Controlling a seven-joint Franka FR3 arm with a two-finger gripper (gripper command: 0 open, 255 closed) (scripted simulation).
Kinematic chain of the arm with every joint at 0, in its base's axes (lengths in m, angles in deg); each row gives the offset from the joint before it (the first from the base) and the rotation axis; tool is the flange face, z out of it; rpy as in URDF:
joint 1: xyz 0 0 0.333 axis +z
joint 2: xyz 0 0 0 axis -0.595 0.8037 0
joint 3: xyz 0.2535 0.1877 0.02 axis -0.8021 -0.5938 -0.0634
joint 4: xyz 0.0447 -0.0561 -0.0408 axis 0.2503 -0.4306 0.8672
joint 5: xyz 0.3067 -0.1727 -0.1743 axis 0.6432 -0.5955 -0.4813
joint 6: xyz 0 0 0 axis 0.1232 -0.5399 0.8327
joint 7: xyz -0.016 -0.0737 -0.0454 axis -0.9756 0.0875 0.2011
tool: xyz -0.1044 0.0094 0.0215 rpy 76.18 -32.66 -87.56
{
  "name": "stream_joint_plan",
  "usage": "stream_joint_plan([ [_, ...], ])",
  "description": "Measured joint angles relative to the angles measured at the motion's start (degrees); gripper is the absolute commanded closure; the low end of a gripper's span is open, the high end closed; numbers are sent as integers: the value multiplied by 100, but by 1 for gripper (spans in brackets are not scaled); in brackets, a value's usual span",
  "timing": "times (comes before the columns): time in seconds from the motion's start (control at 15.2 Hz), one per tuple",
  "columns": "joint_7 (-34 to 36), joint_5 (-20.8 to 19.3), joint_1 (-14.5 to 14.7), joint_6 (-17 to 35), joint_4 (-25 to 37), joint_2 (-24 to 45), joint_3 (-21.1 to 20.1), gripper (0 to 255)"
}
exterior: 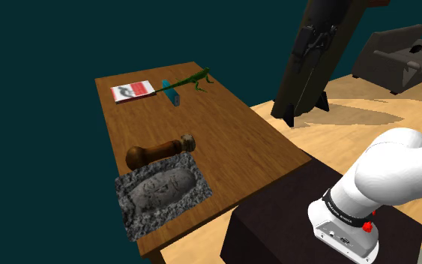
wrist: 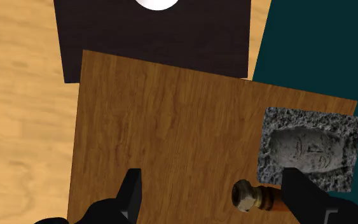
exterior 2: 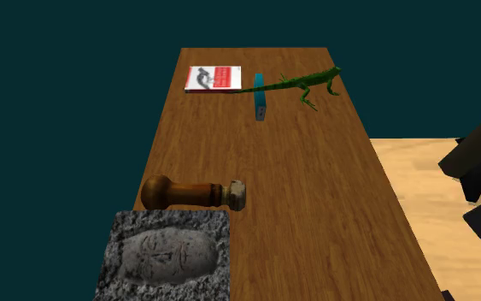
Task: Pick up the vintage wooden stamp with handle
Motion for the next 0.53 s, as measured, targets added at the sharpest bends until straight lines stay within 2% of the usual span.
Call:
stream_joint_plan([
  [0.13, -62, -12, 26, 84, -36, 46, -2, 0],
  [0.53, -677, -78, 334, 1099, -199, 837, -119, 0],
])
